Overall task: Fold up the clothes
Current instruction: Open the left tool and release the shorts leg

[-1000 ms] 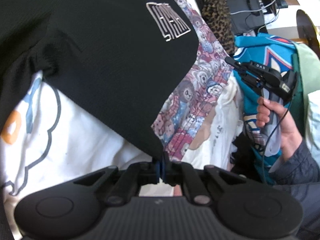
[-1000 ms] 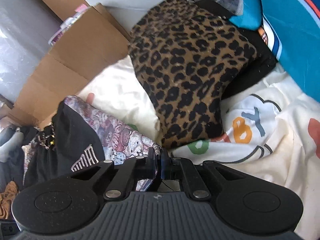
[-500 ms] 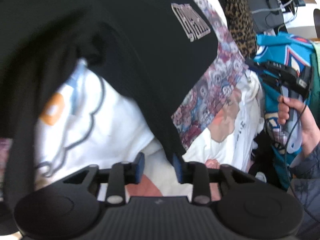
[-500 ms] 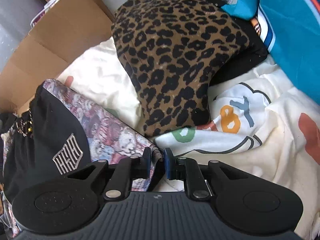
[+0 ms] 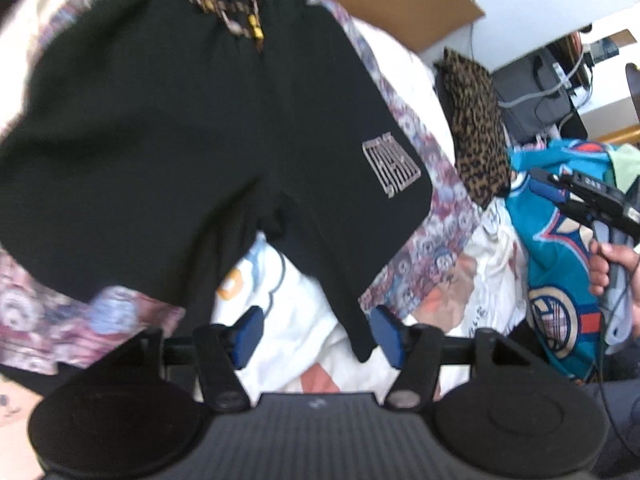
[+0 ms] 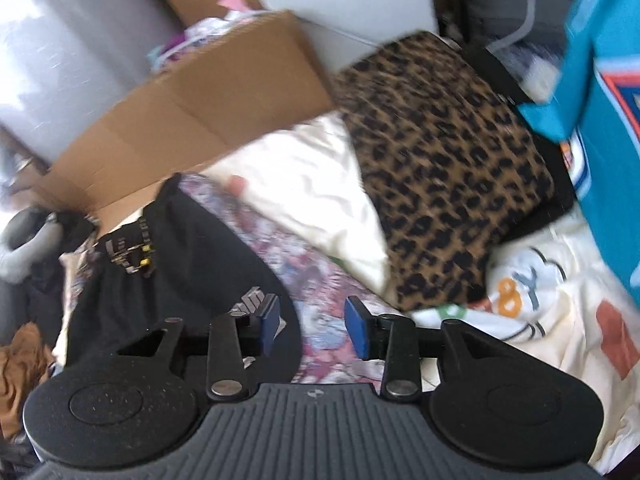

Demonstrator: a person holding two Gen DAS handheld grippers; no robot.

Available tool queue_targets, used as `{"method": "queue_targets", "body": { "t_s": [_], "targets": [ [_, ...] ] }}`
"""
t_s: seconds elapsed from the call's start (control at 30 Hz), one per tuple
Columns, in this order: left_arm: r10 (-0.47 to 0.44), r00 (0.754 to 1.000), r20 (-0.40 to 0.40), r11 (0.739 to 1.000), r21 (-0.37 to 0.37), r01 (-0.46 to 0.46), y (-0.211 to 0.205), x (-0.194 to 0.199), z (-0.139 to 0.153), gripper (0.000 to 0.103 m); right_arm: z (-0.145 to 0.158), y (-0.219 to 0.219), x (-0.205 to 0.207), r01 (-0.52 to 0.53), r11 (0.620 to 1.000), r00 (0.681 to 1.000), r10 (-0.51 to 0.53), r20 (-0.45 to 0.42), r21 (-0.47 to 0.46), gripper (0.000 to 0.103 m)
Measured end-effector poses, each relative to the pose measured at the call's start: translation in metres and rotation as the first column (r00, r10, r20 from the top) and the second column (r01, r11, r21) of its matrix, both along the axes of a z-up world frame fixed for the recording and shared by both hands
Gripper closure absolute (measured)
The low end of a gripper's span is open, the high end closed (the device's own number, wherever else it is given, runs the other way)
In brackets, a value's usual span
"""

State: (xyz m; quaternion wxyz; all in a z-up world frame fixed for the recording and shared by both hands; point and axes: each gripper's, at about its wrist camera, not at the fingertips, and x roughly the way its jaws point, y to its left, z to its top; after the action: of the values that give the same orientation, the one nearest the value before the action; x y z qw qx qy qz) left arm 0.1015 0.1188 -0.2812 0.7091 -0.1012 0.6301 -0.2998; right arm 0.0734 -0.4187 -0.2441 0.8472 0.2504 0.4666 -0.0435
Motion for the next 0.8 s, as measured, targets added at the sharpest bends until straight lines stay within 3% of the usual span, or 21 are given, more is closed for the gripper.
{"method": "queue_targets", "body": {
  "t_s": [0.23,0.4,0.8],
  "targets": [
    [-0.009,0.998,0.059,1.0,0.022,0.008,0.022,-0.001,0.058,0.033,0.061,0.02,0.003,-0.093,0.995,0.996,0.093,0.006,0.028,0.055],
    [0.021,0.993,0.119,0.999,0.029,-0.024,0.038,-0.006,0.093,0.026,0.103,0.031,0.007,-0.151,0.988,0.988,0.151,-0.018,-0.01,0.052],
    [0.121,0.978,0.172,0.988,0.077,-0.136,0.094,-0.017,0.158,0.026,0.193,0.057,0.023,-0.233,0.972,0.972,0.233,0.017,-0.015,0.043]
  ]
}}
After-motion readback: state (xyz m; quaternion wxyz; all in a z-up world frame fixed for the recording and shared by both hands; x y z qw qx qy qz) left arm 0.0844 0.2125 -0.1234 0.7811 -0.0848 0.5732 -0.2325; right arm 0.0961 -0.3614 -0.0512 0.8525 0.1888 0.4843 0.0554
